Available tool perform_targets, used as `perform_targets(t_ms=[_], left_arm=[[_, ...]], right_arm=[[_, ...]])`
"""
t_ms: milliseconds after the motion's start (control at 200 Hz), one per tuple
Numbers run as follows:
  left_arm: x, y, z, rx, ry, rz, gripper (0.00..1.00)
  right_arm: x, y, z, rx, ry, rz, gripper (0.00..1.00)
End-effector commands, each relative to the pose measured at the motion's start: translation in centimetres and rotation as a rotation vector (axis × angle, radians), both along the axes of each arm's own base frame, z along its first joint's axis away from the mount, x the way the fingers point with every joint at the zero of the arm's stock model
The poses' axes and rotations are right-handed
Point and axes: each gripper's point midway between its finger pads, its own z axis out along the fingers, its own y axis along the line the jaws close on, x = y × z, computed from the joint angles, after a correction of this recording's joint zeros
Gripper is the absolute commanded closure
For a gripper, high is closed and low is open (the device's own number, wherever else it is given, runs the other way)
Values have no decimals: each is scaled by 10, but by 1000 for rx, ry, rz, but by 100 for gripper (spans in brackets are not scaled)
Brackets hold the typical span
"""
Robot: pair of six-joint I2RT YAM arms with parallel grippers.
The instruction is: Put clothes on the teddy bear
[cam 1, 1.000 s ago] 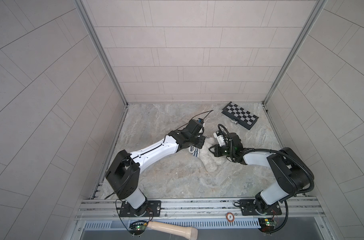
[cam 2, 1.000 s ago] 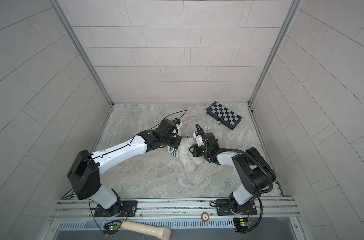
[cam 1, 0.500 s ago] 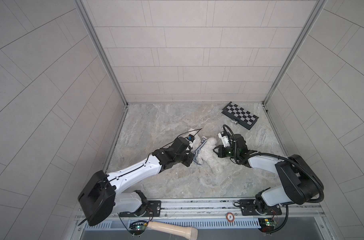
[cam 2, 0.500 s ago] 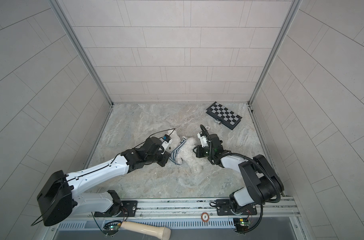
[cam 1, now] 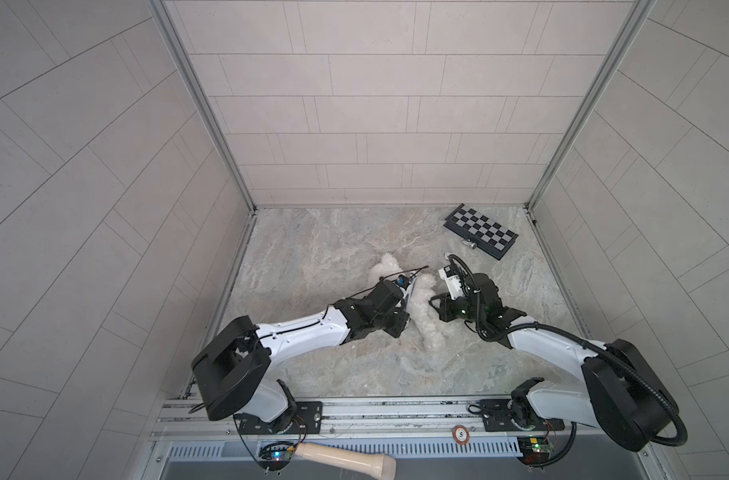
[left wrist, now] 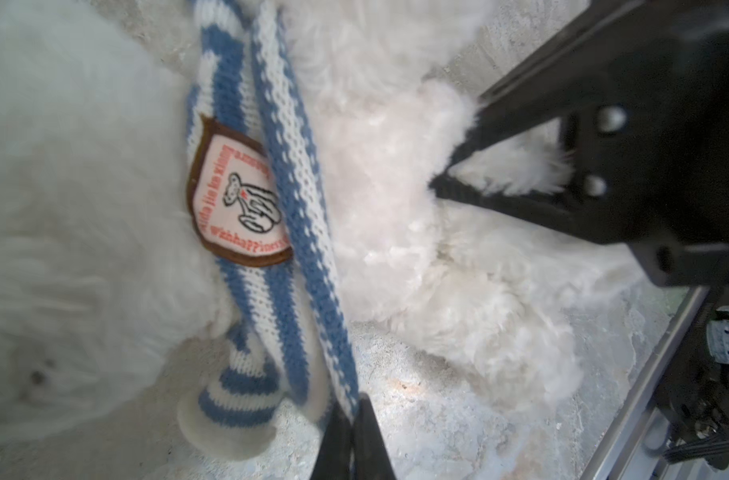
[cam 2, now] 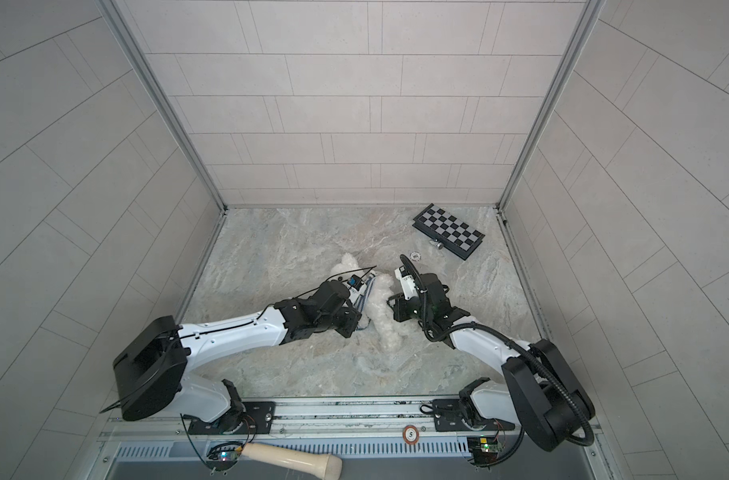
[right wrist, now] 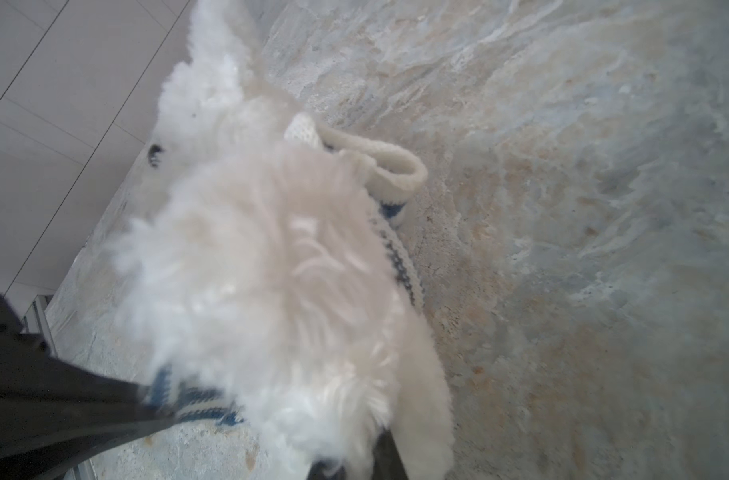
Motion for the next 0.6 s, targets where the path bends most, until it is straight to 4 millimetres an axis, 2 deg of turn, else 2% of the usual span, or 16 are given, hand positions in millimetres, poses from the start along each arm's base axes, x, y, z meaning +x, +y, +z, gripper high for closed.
perform_targets(t_ms=[0, 110, 190, 255, 406, 596], left_arm=[[6, -2, 20, -15, -19, 37, 93], [15, 4, 40, -26, -54, 54, 73], [21, 2, 54, -64, -43, 41, 62], [27, 1, 63, -87, -28, 37, 58], [41, -3, 68, -88, 19, 23, 60], [55, -9, 53, -11, 72, 26, 69]], right_arm=[[1, 9, 21, 6, -120, 47, 100], [-9, 18, 9, 22, -90, 123, 100], [-16, 26, 4, 28, -75, 184, 100], [-18, 28, 1, 21, -73, 209, 100], [-19, 30, 6, 1, -134, 248, 100], [-20, 33, 11, -3, -162, 278, 100]])
